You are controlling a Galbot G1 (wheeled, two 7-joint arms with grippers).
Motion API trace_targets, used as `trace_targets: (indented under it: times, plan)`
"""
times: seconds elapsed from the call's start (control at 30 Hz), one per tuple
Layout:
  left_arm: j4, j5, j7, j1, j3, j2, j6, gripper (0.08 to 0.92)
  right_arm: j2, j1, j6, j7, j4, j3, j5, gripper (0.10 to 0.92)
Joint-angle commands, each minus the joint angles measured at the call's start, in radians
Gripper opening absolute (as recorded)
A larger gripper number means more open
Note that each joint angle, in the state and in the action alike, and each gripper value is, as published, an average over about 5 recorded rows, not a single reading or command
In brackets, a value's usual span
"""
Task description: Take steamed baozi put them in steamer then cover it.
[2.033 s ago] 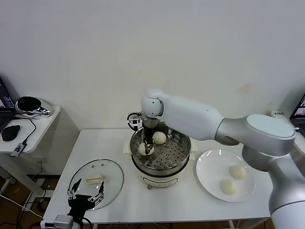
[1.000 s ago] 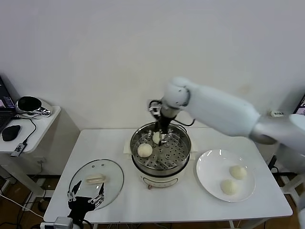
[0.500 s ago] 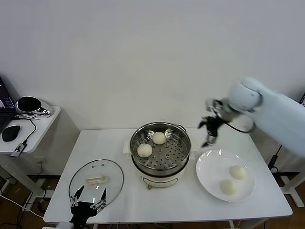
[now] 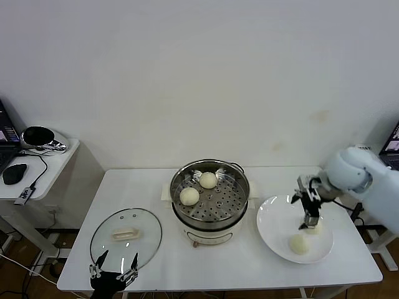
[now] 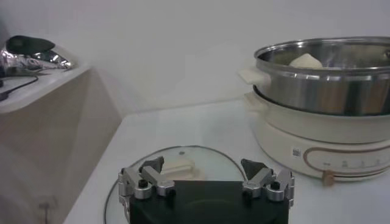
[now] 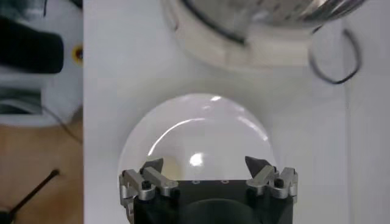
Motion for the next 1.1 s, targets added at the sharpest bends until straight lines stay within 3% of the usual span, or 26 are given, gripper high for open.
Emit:
trace_targets:
  times: [0.03,1.1]
  plan:
    - [-0.023,0.016,0.000,0.035,0.004,-0.015,-0.002,0.823,-0.012,-0.128,0.033,-0.013,0.006,0.041,-0.102,0.823]
    - [0.038,0.020,0.002,-0.001,0.004,-0.019,0.003,0.823,0.144,-0.168,0.116,0.038,-0.240,0.009,-0.180,0.823]
